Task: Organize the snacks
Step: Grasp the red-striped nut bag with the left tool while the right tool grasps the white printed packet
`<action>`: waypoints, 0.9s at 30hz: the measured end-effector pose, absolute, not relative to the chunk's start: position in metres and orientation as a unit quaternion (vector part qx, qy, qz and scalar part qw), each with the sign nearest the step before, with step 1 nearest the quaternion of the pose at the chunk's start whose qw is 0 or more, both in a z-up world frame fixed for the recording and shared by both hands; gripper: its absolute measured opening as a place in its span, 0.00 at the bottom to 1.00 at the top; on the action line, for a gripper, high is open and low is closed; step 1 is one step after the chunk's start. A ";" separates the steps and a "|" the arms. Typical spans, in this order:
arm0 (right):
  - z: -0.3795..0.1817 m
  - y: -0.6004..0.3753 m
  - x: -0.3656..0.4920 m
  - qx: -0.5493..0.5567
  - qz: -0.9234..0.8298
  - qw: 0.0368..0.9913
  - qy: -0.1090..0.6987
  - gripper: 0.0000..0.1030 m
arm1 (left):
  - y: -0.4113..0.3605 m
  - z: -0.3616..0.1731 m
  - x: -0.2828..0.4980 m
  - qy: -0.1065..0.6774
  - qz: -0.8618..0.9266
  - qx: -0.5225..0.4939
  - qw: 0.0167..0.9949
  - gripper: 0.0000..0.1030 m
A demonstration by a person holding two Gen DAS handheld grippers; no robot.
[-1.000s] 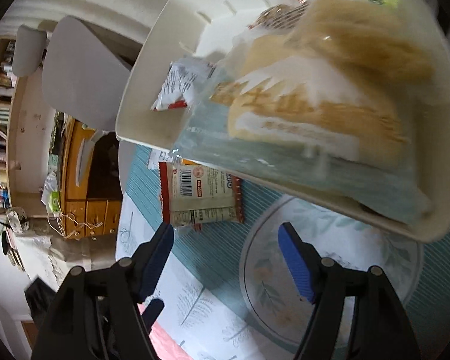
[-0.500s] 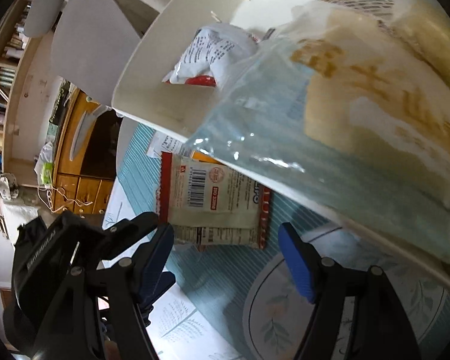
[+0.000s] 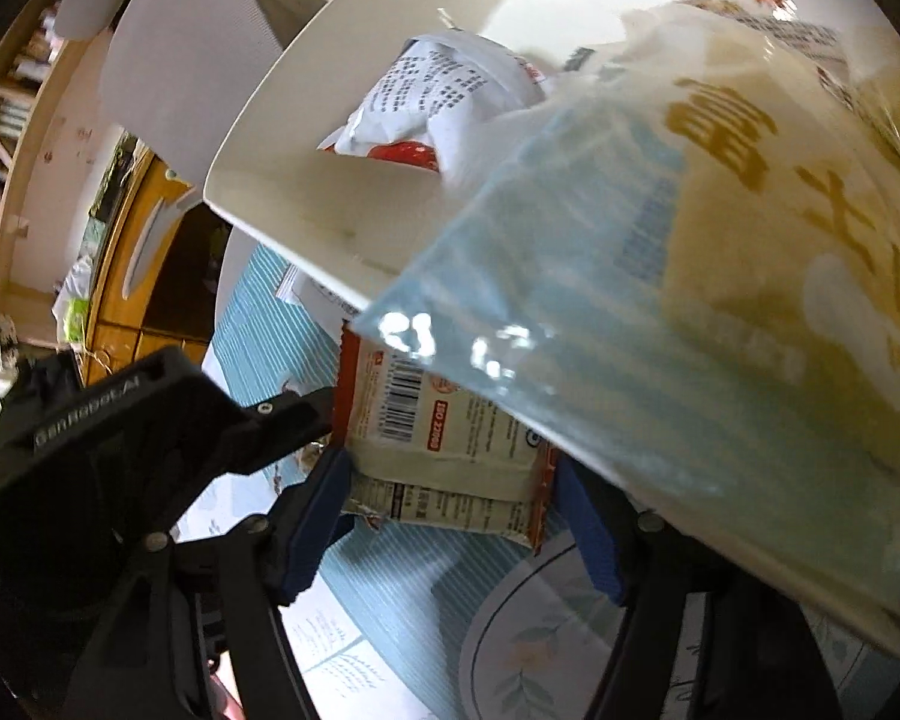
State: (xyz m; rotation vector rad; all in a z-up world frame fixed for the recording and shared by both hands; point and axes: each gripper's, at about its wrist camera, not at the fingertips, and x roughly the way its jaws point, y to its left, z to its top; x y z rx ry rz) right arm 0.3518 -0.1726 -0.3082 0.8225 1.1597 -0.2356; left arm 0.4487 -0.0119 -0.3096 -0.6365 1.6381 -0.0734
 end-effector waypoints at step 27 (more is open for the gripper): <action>-0.293 -0.182 0.308 0.354 -0.088 0.758 0.541 0.06 | 0.023 -0.267 0.404 0.681 -0.001 -0.234 0.694 0.35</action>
